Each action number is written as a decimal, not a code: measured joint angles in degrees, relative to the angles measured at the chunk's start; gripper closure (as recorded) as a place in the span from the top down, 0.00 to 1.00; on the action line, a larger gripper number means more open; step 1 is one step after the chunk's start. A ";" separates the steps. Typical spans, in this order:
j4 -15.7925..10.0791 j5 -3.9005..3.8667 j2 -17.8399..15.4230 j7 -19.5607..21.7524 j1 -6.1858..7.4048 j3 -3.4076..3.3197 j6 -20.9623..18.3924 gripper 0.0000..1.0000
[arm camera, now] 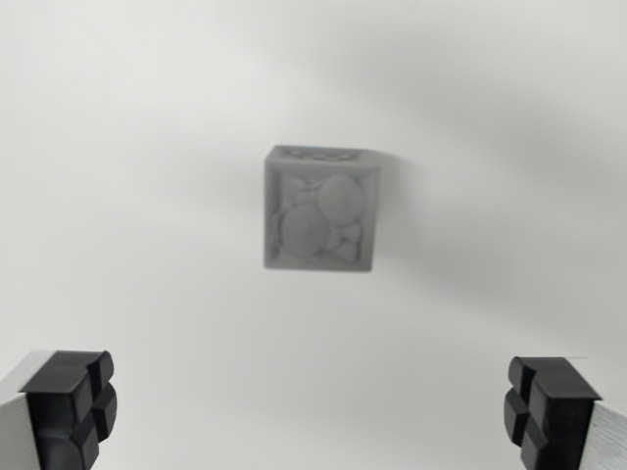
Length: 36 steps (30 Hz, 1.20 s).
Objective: Destack cube
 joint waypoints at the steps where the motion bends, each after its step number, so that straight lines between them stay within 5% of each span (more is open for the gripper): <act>1: 0.14 -0.06 -0.49 0.04 0.00 0.00 -0.60 1.00; 21: 4.01 -0.61 -7.49 0.45 0.00 -0.01 -11.45 1.00; 36: 6.58 -0.74 -9.77 0.58 0.00 -0.01 -16.35 1.00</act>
